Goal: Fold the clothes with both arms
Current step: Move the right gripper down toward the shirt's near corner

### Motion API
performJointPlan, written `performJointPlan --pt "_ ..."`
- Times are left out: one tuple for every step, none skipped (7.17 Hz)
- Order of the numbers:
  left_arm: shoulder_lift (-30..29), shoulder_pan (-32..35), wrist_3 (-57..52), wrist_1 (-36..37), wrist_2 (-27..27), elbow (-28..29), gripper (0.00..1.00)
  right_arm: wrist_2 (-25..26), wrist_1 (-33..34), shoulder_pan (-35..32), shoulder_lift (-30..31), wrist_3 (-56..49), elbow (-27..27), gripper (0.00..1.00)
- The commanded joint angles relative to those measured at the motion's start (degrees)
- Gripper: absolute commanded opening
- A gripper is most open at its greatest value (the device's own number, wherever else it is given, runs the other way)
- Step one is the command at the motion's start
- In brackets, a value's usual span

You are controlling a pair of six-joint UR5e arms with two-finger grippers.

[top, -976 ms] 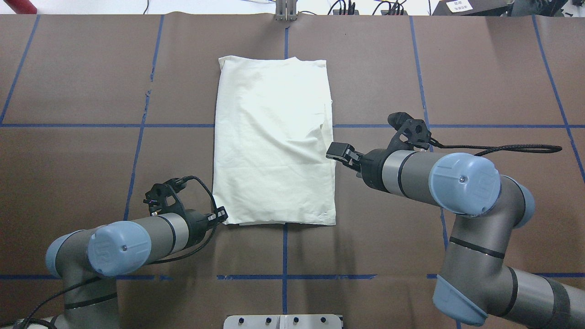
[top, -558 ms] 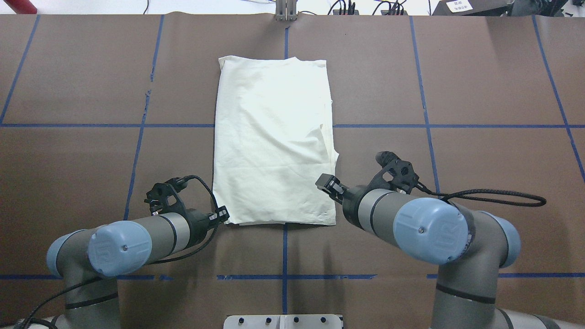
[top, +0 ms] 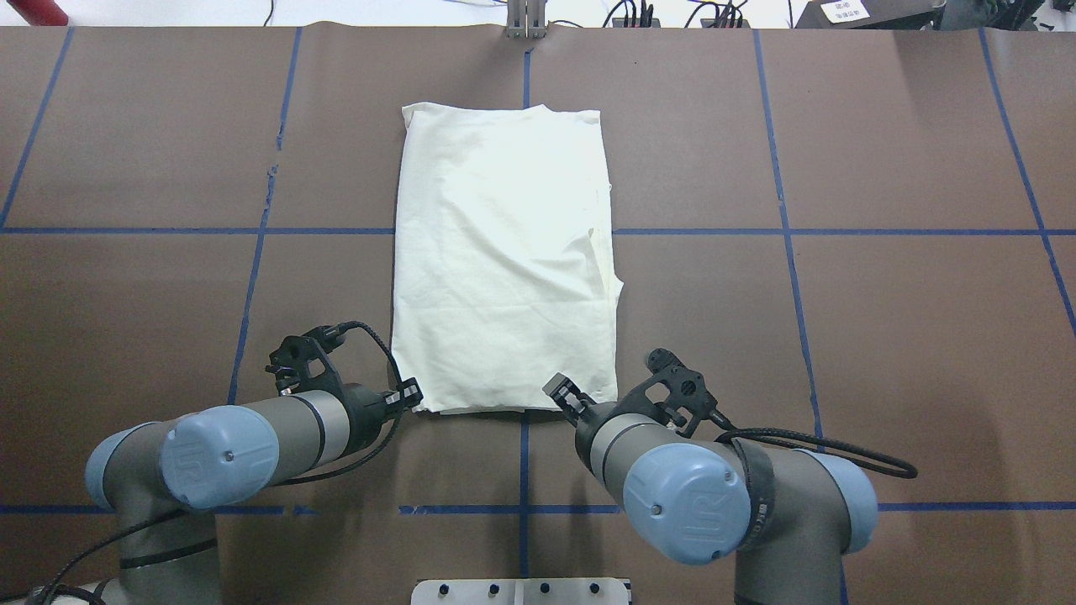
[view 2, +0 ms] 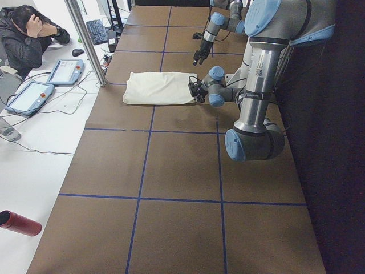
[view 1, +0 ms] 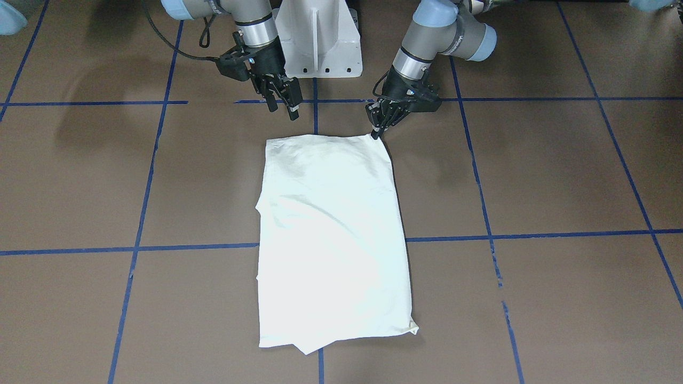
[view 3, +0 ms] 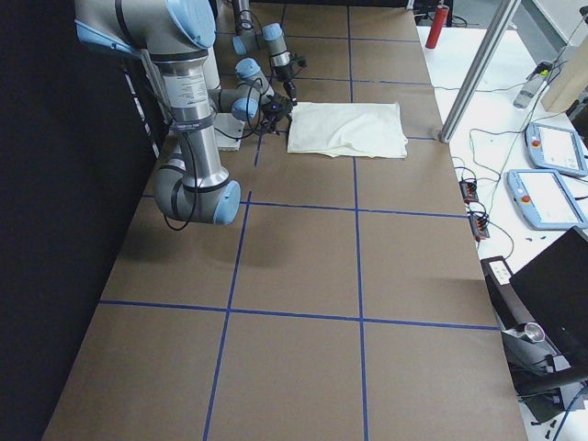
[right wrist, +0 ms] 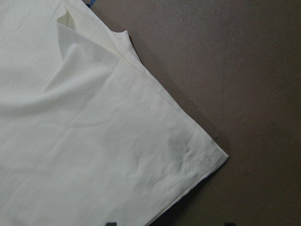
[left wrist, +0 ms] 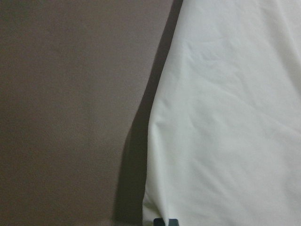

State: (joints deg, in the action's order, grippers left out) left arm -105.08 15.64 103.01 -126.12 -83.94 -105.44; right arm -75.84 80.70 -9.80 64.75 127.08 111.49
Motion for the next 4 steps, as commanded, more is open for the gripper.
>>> performJointPlan --pt "-0.1 0.0 0.0 0.0 0.0 -0.3 0.00 1.5 -0.1 0.3 -2.6 1.8 -3.9 0.81" --pt "0.0 0.0 0.0 -0.1 0.0 -0.5 0.00 1.6 -0.1 0.0 -2.7 1.8 -4.4 0.81" --pt "0.3 0.0 -0.1 0.0 0.0 -1.3 0.00 1.8 -0.2 -0.5 -4.4 1.9 -6.4 0.81" --pt "0.6 0.0 -0.1 0.0 0.0 -1.8 0.00 1.8 -0.3 -0.9 -6.1 1.9 -8.8 0.81"
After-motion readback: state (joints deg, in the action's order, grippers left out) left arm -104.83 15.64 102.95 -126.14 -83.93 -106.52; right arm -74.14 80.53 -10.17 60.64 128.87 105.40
